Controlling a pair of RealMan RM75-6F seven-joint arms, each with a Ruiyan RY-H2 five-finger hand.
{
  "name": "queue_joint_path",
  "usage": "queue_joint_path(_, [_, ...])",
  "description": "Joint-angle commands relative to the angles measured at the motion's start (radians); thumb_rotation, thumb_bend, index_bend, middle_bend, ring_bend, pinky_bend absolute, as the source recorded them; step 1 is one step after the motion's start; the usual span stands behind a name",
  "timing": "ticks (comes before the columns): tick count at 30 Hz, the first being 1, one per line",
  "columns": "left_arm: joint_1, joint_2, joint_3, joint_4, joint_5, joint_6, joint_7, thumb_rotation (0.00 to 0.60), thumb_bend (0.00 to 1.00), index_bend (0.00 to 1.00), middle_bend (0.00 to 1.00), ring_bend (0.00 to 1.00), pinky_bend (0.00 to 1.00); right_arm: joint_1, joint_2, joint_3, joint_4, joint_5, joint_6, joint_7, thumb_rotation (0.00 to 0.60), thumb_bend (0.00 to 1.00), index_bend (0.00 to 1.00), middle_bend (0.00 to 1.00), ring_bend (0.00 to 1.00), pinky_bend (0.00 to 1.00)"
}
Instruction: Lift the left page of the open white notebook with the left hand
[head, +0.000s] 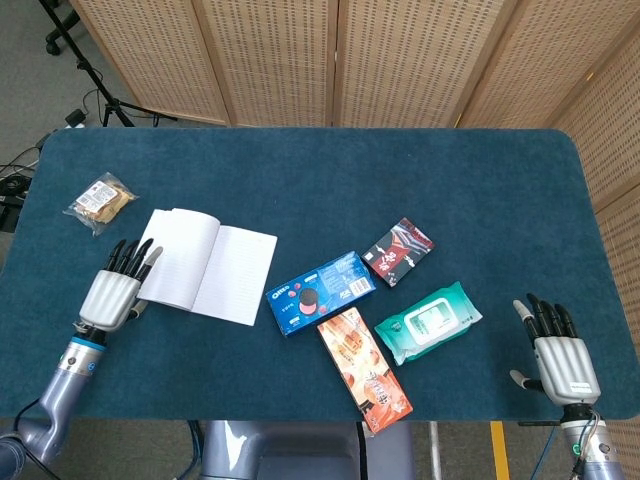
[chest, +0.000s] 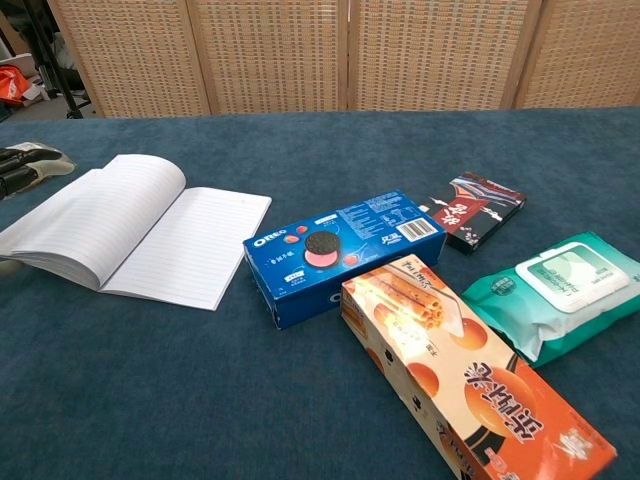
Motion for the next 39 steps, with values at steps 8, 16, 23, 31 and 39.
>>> queue_joint_path(8, [-0.001,-0.009,-0.007,-0.016,0.037,0.085,-0.008,0.600,0.23,0.00,0.00,0.00,0.00,0.000,0.001,0.001,0.000,0.002,0.000,0.002,0.600,0.05,0.00,0.00,0.00,0.00])
queue_joint_path(16, [-0.002,-0.006,-0.012,-0.053,0.083,0.177,-0.013,0.600,0.23,0.00,0.00,0.00,0.00,-0.001,0.003,0.000,-0.002,-0.001,0.003,0.003,0.600,0.05,0.00,0.00,0.00,0.00])
queue_joint_path(23, [-0.010,-0.033,-0.039,-0.080,0.096,0.239,-0.006,0.600,0.22,0.00,0.00,0.00,0.00,-0.002,0.005,0.001,-0.004,0.000,0.002,0.006,0.600,0.05,0.00,0.00,0.00,0.00])
queue_joint_path(31, [0.003,-0.029,-0.029,-0.107,0.109,0.268,-0.004,0.600,0.22,0.00,0.00,0.00,0.00,-0.002,0.009,0.002,-0.005,-0.001,0.003,0.014,0.600,0.05,0.00,0.00,0.00,0.00])
queue_joint_path(39, [0.041,0.006,-0.015,-0.163,0.107,0.300,-0.020,0.600,0.22,0.00,0.00,0.00,0.00,-0.003,0.011,0.002,-0.006,-0.001,0.005,0.017,0.600,0.05,0.00,0.00,0.00,0.00])
